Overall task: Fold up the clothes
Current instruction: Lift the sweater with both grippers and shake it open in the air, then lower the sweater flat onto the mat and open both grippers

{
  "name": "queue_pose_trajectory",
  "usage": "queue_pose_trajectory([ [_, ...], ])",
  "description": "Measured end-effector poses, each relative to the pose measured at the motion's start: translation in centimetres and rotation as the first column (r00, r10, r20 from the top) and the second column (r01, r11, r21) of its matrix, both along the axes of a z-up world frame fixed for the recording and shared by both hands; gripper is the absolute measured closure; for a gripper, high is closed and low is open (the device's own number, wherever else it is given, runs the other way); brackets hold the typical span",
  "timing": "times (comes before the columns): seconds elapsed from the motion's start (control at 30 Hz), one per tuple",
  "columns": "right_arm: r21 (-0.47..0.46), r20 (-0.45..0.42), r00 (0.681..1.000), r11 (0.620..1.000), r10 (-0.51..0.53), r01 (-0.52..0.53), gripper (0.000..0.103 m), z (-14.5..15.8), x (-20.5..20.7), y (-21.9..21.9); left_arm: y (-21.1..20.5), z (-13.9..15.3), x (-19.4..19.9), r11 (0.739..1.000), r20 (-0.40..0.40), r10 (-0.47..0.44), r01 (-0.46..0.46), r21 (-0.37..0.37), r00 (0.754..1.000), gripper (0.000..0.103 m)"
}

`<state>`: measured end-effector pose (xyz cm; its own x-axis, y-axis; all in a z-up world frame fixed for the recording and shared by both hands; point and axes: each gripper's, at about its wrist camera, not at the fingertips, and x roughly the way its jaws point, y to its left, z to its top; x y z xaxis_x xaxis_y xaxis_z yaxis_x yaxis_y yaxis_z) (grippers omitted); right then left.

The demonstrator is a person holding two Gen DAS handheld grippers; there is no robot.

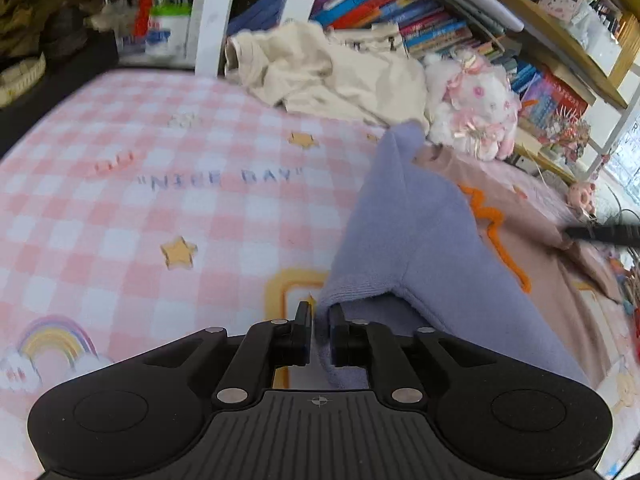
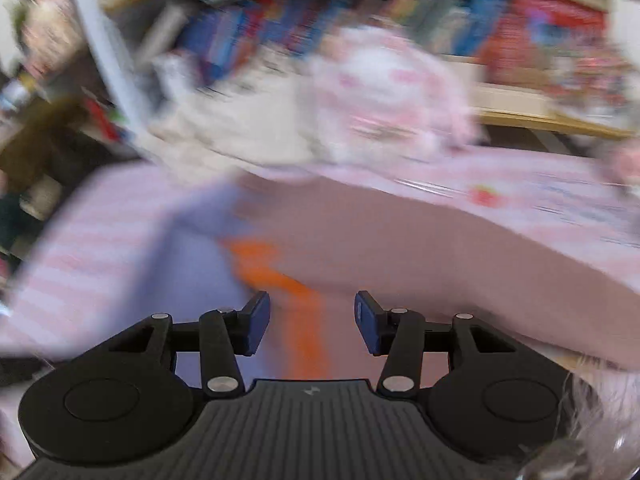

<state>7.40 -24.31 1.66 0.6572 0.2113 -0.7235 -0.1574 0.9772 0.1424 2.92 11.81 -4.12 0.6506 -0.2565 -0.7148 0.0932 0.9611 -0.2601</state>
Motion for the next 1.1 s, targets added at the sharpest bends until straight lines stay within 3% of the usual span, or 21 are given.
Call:
queue_pose_trajectory([
  [0.07, -0.083, -0.017, 0.998, 0.995, -0.053, 0.051, 0.058, -1.0, -1.7, -2.3, 0.1, 0.0, 1.1, 1.0, 0.015, -0.001, 0.0, 0.031, 1.0, 0.092],
  [0.2, -0.149, -0.084, 0.99, 0.984, -0.109, 0.095, 0.058, -3.3, -3.6, -4.9, -0.9, -0.5, 4.0, 0.992, -0.018, 0.02, -0.018, 0.127, 1.0, 0.091],
  [0.4, -0.136, -0.137, 0.986, 0.987, -0.1, 0.081, 0.06, -5.1, -5.3, -5.8, -2.4, 2.7, -0.2, 0.97, 0.094, 0.022, -0.044, 0.238, 0.995, 0.081],
  [0.47, -0.124, -0.149, 0.986, 0.991, -0.071, 0.052, 0.062, -5.5, -5.6, -5.6, -3.3, 4.0, -2.2, 0.977, 0.114, -0.004, -0.02, 0.212, 0.993, 0.069],
  [0.57, -0.093, -0.155, 0.988, 0.996, -0.024, 0.009, 0.078, -5.4, -5.8, -5.3, -5.6, 5.0, -4.0, 0.989, 0.081, -0.089, 0.078, 0.128, 0.993, 0.051],
  [0.6, -0.088, -0.16, 0.987, 0.996, 0.003, -0.017, 0.086, -5.3, -5.8, -5.1, -6.7, 5.0, -4.5, 0.988, 0.07, -0.117, 0.109, 0.108, 0.991, 0.05],
  [0.7, -0.12, -0.169, 0.983, 0.988, 0.075, -0.096, 0.09, -5.1, -5.6, -4.5, -9.2, 4.3, -5.1, 0.985, 0.012, -0.166, 0.165, 0.058, 0.986, 0.046],
  [0.97, -0.128, -0.181, 0.976, 0.981, 0.12, -0.144, 0.091, -4.8, -9.3, -6.5, -12.5, 1.1, -5.2, 0.99, -0.174, -0.14, 0.132, -0.058, 0.975, 0.045],
  [1.1, -0.137, -0.173, 0.974, 0.976, 0.144, -0.169, 0.091, -4.8, -10.1, -7.2, -14.1, 1.1, -5.2, 0.99, -0.177, -0.134, 0.124, -0.067, 0.975, 0.049],
])
